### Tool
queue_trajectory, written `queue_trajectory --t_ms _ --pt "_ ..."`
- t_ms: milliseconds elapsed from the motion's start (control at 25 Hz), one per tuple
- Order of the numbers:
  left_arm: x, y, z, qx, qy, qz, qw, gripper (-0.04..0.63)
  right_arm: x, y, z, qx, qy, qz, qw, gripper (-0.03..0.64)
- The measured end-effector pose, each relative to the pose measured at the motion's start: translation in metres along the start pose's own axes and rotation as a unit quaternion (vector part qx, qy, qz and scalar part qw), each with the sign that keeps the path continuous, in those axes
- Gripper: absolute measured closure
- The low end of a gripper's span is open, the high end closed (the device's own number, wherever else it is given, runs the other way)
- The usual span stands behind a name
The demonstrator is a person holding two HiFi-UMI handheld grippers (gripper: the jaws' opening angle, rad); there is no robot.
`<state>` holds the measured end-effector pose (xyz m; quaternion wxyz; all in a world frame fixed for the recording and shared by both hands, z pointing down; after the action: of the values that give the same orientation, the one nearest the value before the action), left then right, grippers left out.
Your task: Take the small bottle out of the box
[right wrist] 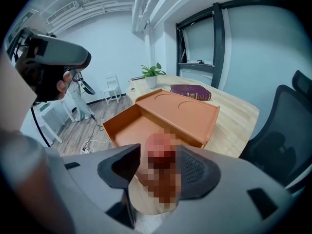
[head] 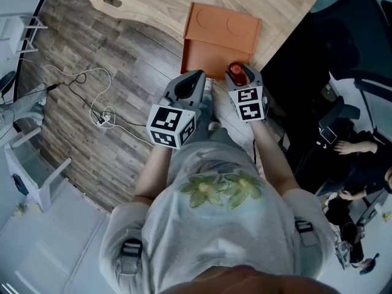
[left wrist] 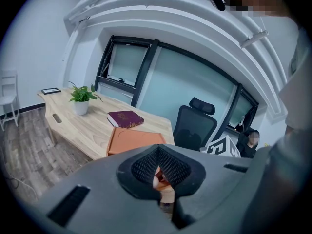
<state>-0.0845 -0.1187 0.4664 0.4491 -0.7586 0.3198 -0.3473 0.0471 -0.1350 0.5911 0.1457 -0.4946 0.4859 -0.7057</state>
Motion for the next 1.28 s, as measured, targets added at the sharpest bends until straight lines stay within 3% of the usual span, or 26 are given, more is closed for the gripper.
queue_trajectory --t_ms 1280 --pt "-0.002 -0.006 -0.009 -0.005 0.003 -0.009 0.9999 0.588 0.017 -0.019 0.005 -0.017 -0.017 -0.029 0.999 0.408"
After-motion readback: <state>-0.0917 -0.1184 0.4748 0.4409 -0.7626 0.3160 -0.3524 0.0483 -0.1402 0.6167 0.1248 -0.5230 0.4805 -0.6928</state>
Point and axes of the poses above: the fingertips, and each gripper's own axes: x forward along the fingers, z to its right, y out of its top, the point moved 4 cm from there along -x, backward along the fingers, and after that the axes turned 15 degrees about z, right-handed, at the moved point
